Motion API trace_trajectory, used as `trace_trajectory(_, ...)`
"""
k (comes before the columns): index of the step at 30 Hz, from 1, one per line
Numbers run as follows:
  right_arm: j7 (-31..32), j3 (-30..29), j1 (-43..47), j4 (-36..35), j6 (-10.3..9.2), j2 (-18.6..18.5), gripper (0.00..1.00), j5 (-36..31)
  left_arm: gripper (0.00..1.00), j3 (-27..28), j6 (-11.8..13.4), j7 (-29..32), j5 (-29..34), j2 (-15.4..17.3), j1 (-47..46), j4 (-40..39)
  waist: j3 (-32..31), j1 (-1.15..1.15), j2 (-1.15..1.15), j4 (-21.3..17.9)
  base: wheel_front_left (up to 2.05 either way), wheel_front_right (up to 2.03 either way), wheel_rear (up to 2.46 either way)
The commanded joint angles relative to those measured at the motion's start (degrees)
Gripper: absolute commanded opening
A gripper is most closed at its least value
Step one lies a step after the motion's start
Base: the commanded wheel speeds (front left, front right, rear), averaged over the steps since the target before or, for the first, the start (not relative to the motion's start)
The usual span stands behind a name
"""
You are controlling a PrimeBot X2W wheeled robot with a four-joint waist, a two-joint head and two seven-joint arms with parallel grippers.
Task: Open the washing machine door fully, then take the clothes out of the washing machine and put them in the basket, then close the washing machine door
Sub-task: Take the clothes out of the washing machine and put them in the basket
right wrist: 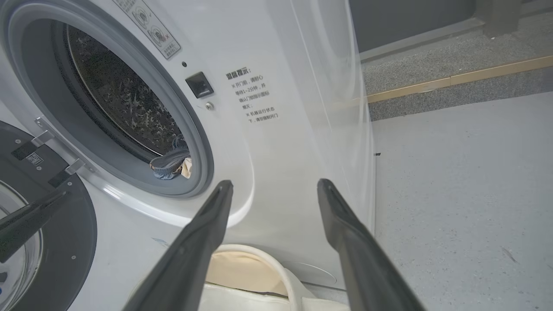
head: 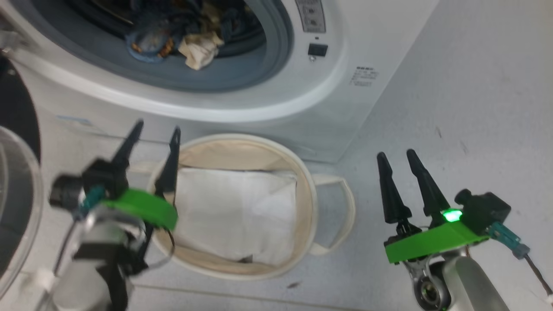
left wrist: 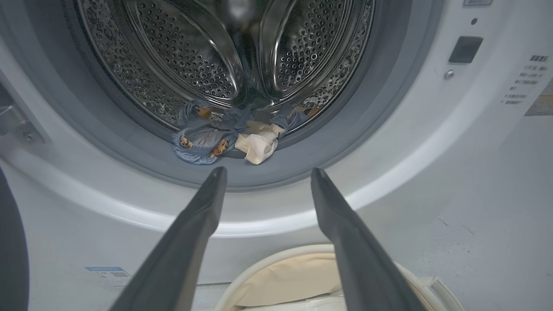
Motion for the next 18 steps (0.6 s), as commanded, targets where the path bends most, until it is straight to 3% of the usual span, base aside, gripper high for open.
trace_trajectory(1,-0.7,1.95,-1.15,-2.02,0.03,0.13,1.0,-0.57,1.0,2.2,-0.15,0.63,0.72,2.7,-3.89,-0.95,4.69,0.0,0.0,-1.9,0.0,0.0,0.0)
trace_trajectory(10,-0.7,2.94,-5.54,-3.56,0.03,0.13,1.0,-0.9,1.0,1.97,0.83,5.5,6.04,9.19,-21.32,6.62,13.6,0.0,0.0,-4.78,0.0,0.0,0.0)
trace_trajectory(18,-0.7,3.87,-7.62,-4.29,0.03,0.13,1.0,0.51,1.0,-0.98,1.79,8.92,11.11,11.91,-31.17,15.64,16.51,0.0,0.0,-6.85,0.0,0.0,0.0)
